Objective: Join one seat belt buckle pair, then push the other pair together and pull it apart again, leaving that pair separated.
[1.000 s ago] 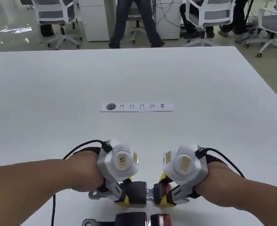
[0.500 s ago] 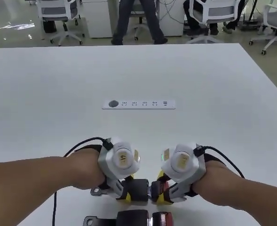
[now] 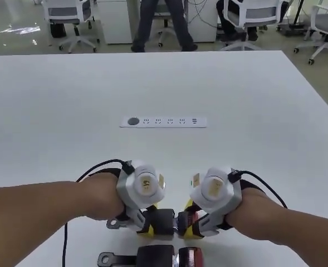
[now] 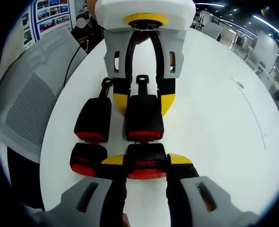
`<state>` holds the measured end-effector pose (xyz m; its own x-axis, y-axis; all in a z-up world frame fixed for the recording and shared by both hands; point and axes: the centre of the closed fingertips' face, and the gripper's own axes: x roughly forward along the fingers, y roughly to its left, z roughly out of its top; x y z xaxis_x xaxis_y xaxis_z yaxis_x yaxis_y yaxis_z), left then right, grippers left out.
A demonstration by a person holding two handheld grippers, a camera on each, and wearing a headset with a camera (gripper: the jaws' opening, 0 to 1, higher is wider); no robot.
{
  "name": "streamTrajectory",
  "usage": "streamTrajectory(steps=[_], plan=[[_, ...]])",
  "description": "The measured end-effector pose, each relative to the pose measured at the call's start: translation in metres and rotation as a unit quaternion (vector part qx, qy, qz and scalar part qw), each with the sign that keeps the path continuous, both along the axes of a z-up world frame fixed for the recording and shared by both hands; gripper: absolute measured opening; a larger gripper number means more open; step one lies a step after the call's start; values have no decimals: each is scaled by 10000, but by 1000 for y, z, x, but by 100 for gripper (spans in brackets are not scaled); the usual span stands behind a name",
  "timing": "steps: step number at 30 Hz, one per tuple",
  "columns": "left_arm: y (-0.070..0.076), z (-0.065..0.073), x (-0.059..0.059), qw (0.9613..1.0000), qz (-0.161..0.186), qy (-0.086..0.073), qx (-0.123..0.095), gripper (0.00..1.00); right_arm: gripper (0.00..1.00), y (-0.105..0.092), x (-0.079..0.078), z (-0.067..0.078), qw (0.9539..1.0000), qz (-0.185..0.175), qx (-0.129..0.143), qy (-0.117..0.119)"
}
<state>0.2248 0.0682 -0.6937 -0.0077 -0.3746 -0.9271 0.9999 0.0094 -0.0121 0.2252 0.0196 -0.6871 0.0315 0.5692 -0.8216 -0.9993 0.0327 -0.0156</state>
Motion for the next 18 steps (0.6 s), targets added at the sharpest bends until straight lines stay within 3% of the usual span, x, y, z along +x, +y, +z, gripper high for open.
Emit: streamTrajectory(steps=[14, 18], plan=[[1, -1, 2, 10000, 16, 16, -22, 33, 30, -2, -2, 1, 10000, -15, -43, -25], [1, -1, 2, 10000, 15, 21, -5, 33, 30, -14, -3, 0, 9998, 7, -204, -41]])
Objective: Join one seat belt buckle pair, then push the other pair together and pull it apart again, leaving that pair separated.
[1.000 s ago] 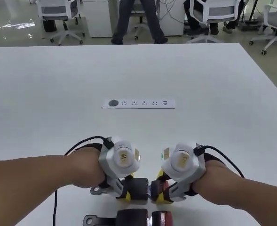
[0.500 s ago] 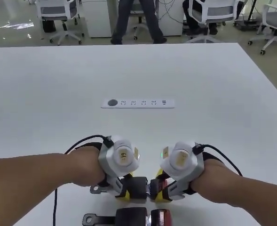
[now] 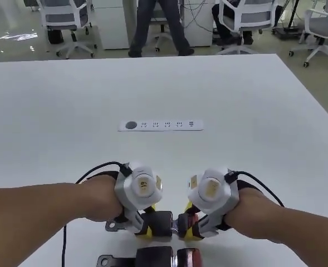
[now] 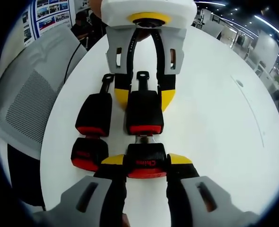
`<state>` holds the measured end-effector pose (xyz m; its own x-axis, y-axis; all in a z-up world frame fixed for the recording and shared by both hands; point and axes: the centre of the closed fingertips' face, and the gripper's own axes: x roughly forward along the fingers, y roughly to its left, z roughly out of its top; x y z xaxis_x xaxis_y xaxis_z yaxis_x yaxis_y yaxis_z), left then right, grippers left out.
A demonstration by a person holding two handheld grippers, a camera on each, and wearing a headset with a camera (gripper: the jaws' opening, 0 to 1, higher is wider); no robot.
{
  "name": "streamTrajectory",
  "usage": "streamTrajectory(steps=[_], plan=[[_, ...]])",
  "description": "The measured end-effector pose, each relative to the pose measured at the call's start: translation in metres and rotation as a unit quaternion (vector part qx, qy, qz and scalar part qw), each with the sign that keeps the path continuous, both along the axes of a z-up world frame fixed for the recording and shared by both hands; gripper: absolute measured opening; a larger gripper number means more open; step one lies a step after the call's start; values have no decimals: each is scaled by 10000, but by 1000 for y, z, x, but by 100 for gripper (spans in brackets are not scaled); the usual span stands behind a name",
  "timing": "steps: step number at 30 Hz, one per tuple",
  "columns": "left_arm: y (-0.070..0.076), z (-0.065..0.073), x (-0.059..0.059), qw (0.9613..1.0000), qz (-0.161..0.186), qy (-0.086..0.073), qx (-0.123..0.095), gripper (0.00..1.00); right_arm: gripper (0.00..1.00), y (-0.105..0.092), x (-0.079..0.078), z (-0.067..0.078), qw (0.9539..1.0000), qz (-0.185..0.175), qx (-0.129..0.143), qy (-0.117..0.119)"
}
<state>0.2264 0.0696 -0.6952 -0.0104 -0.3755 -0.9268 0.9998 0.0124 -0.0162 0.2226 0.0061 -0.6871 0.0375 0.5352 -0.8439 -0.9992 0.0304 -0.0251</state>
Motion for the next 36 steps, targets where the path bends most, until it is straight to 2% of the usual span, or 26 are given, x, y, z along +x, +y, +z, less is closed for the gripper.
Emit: streamTrajectory(steps=[4, 10, 13, 20, 26, 30, 36], plan=[[0, -1, 1, 10000, 8, 6, 6, 33, 30, -5, -1, 0, 10000, -11, 17, -13], [1, -3, 2, 10000, 27, 12, -6, 33, 30, -10, 2, -2, 9999, 13, -125, -56], [1, -3, 1, 10000, 38, 1, -10, 33, 31, -26, 1, -2, 9995, 11, -282, -131], [2, -3, -1, 10000, 35, -23, -10, 33, 31, -56, 1, -2, 9988, -145, -458, -91], [3, -4, 0, 10000, 24, -26, -15, 33, 31, -90, 1, -5, 9980, -214, -583, -101], [3, -5, 0, 10000, 17, -28, 11, 33, 32, -115, -6, -7, 9963, -157, -829, -142], [4, -6, 1, 10000, 22, -29, 16, 33, 32, -144, -9, -9, 9959, -384, -818, 44]])
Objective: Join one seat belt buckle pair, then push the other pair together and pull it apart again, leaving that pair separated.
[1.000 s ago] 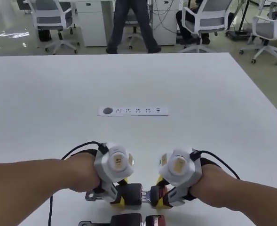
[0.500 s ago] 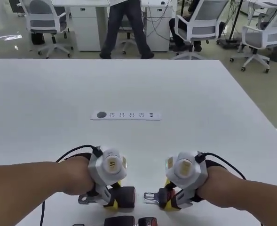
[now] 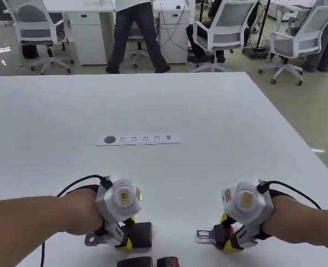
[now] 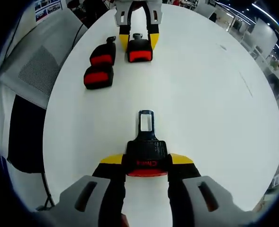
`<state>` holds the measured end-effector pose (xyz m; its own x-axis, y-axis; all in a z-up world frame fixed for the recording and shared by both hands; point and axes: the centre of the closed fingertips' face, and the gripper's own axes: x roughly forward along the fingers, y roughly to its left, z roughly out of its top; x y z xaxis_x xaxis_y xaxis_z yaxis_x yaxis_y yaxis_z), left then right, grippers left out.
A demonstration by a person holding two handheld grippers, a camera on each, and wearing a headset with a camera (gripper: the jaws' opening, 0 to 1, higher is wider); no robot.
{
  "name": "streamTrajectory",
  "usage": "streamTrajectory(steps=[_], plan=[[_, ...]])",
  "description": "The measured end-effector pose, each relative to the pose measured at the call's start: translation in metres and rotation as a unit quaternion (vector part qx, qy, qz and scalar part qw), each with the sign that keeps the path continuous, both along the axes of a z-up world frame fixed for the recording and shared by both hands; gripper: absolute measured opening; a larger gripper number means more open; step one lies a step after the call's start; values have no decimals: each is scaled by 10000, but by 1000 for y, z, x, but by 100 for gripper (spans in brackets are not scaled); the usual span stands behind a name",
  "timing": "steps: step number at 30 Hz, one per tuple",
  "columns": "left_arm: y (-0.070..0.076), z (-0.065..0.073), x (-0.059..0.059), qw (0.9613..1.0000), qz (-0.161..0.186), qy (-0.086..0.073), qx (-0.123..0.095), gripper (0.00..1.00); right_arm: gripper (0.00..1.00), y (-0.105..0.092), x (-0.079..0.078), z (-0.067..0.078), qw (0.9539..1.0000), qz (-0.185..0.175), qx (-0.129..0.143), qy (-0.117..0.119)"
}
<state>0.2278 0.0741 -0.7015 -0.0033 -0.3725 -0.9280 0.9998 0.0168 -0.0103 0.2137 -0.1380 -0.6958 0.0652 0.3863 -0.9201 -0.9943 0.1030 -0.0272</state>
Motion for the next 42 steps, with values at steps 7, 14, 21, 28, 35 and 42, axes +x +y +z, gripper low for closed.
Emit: streamTrajectory(steps=[7, 14, 21, 28, 35, 42], plan=[[0, 0, 0, 10000, -39, -25, 5, 34, 33, -5, -1, -1, 9999, -102, -43, 93], [1, 1, 2, 9996, 263, -73, 75, 37, 34, -6, -2, -1, 9998, -161, -151, -16], [7, 11, -1, 9980, 534, -322, 51, 49, 47, -14, -1, 9, 9966, -686, -116, -440], [17, 36, -4, 9918, 1113, -566, -285, 63, 54, -28, -13, 33, 9888, -1329, 188, -648], [38, 53, -23, 9820, 1595, -754, -669, 69, 59, -31, -42, 53, 9812, -1713, 492, -739], [66, 67, -50, 9657, 2234, -845, -1022, 77, 71, -26, -72, 60, 9690, -2187, 893, -727]])
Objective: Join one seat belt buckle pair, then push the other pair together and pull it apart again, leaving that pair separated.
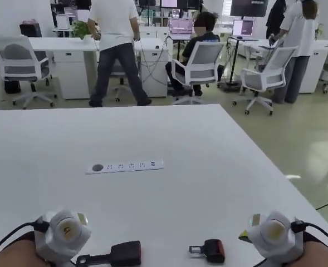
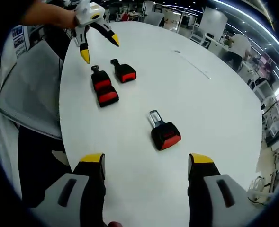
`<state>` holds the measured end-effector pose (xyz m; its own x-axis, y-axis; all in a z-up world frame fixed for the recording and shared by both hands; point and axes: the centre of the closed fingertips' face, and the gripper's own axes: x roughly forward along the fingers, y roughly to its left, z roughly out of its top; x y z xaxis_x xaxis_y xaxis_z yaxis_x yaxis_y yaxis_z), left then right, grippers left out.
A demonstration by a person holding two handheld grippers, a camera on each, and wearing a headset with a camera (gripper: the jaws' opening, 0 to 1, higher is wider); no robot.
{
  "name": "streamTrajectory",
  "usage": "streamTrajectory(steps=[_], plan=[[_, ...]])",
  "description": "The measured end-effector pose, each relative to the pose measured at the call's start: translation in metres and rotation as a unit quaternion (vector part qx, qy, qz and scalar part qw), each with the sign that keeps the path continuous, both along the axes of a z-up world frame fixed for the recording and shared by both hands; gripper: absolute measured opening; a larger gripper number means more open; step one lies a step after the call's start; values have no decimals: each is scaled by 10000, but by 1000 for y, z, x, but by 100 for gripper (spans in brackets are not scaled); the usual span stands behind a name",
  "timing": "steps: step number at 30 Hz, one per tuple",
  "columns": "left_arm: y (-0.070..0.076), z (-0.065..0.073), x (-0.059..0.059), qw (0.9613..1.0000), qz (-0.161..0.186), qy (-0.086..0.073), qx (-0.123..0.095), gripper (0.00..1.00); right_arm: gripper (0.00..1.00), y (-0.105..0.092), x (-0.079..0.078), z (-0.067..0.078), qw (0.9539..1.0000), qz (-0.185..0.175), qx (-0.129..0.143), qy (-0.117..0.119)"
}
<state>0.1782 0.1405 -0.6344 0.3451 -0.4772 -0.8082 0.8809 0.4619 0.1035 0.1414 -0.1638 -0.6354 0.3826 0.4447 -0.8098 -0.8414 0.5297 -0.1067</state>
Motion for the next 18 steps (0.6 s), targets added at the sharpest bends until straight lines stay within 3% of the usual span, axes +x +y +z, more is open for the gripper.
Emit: streamTrajectory(steps=[2, 5, 8, 11, 14, 18], plan=[[9, 4, -9, 9998, 160, -74, -111, 81, 75, 6, -13, 3, 9999, -80, 72, -17], [21, 3, -20, 9987, 441, -53, -261, 86, 81, 2, -17, 3, 9996, -227, 148, -37], [36, 3, -42, 9951, 848, 170, -480, 85, 86, 3, -27, 6, 9983, -483, 310, -52], [39, 4, -61, 9945, 916, 136, -490, 91, 92, 7, -36, 10, 9972, -602, 436, -66], [51, 1, -64, 9934, 1027, 87, -496, 100, 96, 9, -43, 12, 9966, -632, 505, -126], [62, 3, -68, 9896, 1334, 55, -532, 100, 99, 3, -47, 11, 9946, -810, 617, -180]])
